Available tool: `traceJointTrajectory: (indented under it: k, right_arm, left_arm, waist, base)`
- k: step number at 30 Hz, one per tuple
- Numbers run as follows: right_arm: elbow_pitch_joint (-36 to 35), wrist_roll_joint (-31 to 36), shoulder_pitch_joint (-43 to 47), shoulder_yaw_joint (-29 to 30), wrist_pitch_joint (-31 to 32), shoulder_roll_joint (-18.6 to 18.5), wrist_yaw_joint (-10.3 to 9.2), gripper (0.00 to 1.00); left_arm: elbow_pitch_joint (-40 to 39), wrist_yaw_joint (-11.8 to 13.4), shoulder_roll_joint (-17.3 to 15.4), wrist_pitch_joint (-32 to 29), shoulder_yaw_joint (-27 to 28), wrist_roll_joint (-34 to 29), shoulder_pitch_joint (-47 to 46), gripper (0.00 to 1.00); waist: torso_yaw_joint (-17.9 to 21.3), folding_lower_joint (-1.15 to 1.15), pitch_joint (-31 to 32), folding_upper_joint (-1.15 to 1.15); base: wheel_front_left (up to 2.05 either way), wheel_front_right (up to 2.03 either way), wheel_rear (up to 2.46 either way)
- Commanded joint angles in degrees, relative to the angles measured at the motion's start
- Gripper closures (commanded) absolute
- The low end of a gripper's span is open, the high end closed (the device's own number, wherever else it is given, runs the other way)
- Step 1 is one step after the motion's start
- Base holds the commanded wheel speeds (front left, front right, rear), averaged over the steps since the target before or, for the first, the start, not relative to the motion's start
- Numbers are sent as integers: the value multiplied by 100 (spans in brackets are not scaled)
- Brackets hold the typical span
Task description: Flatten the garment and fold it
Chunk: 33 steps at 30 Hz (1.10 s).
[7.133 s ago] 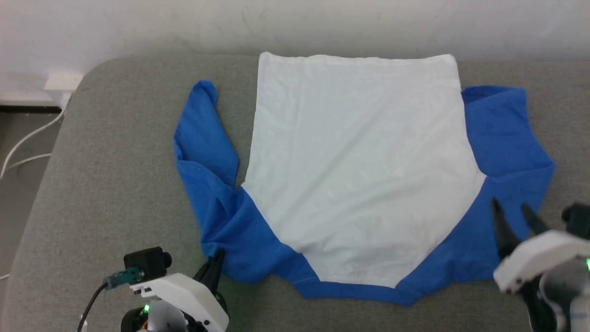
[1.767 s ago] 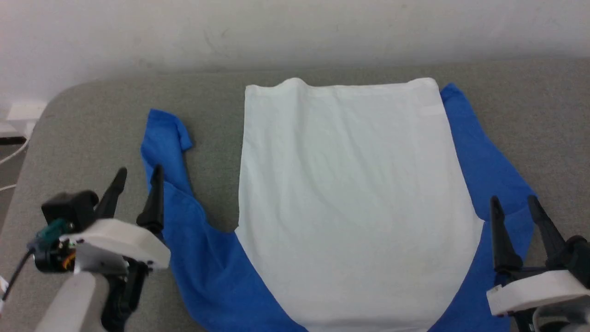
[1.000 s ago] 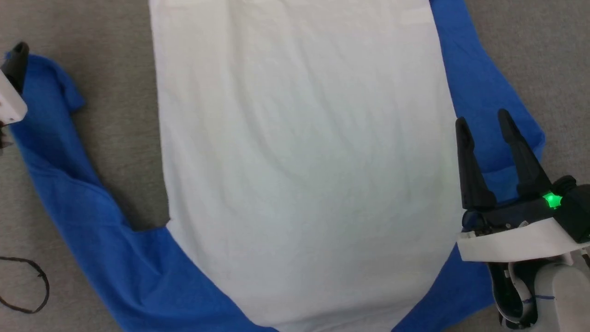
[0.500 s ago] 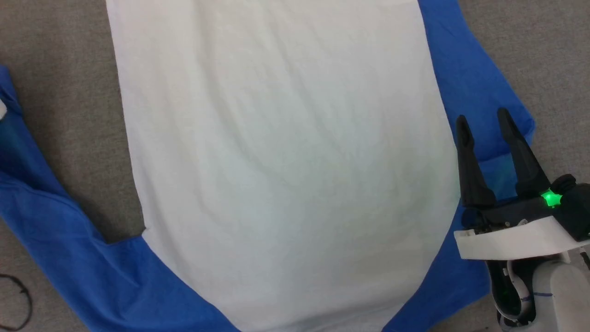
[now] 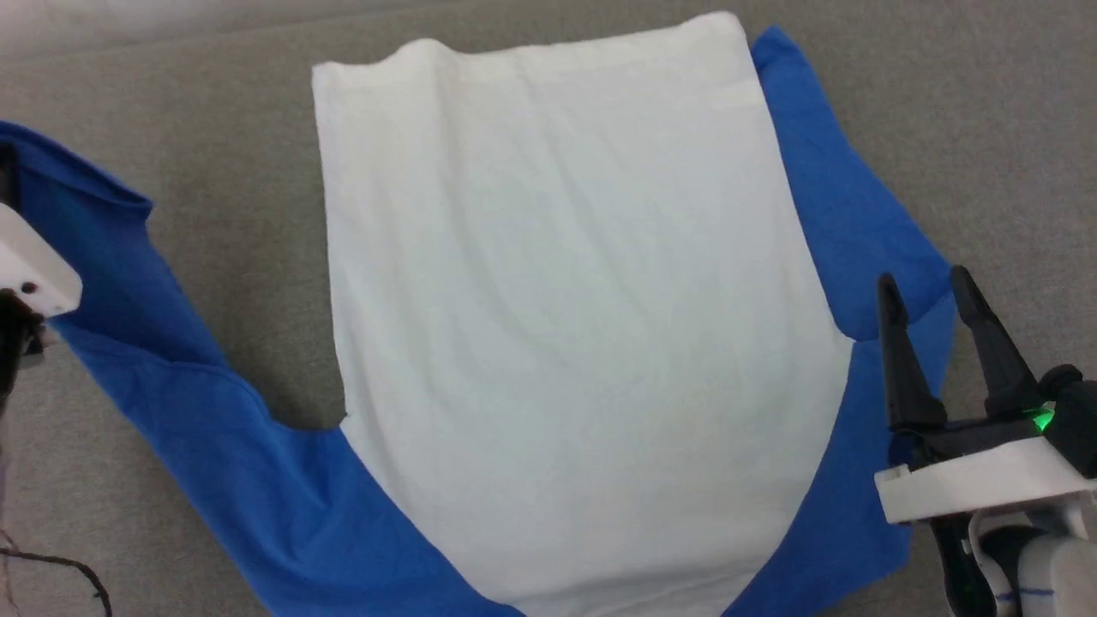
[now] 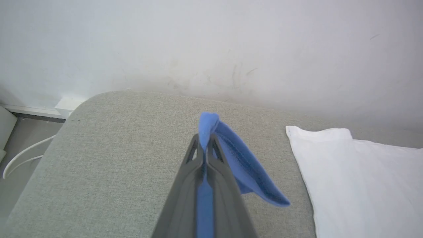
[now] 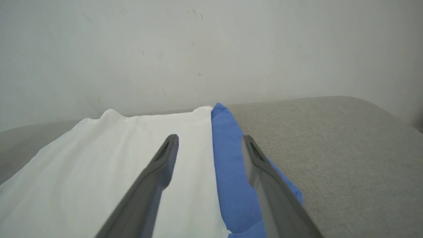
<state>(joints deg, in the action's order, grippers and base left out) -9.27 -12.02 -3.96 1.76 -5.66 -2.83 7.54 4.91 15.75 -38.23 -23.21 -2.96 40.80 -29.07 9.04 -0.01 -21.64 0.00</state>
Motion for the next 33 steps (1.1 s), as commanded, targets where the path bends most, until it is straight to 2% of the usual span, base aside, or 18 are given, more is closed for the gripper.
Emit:
traceJointTrajectory:
  k: [1,4,7,10,14,19,22,26,33]
  right_arm:
    - [-37,45,115,49,35,-5,-5,0]
    - [-128,28,357,188,182,-5,-5,0]
    - [-254,3,564,297,309,-5,-5,0]
    - [-385,-7,691,372,416,-5,-5,0]
    - [-513,-19,728,355,520,-5,-5,0]
    - [-564,-49,716,270,587,-5,-5,0]
    - [-542,-92,729,251,599,-5,-5,0]
    - [-500,-150,713,243,558,-5,-5,0]
    - [-384,-216,703,256,475,-5,-5,0]
  left_arm:
    - [-191,-7,68,68,3,-35,149,100]
    - [-894,14,257,137,-124,-16,435,100]
    - [-1570,-61,469,89,-476,-24,616,100]
    - [-2056,-170,858,123,-984,-46,608,100]
    - [-2166,-361,1604,156,-1878,-51,473,100]
    - [-1493,-615,2454,240,-2694,47,312,100]
    - [-858,-805,2826,247,-3161,47,294,100]
    - [57,-969,3099,283,-3699,-154,305,100]
    - [1417,-1246,3375,354,-4486,-427,329,100]
  waist:
    - [-419,1,827,0]
    - [-569,1,1144,0]
    - [-712,1,1368,0]
    - [-823,1,1483,0]
    - [-860,1,1547,0]
    - [-721,1,1492,0]
    - [-568,1,1419,0]
    - [-338,1,1324,0]
    - [-98,1,1198,0]
  base:
    - [0,0,0]
    - [0,0,0]
    - [0,0,0]
    - [0,0,0]
    - [0,0,0]
    - [0,0,0]
    - [0,0,0]
    - [0,0,0]
    - [0,0,0]
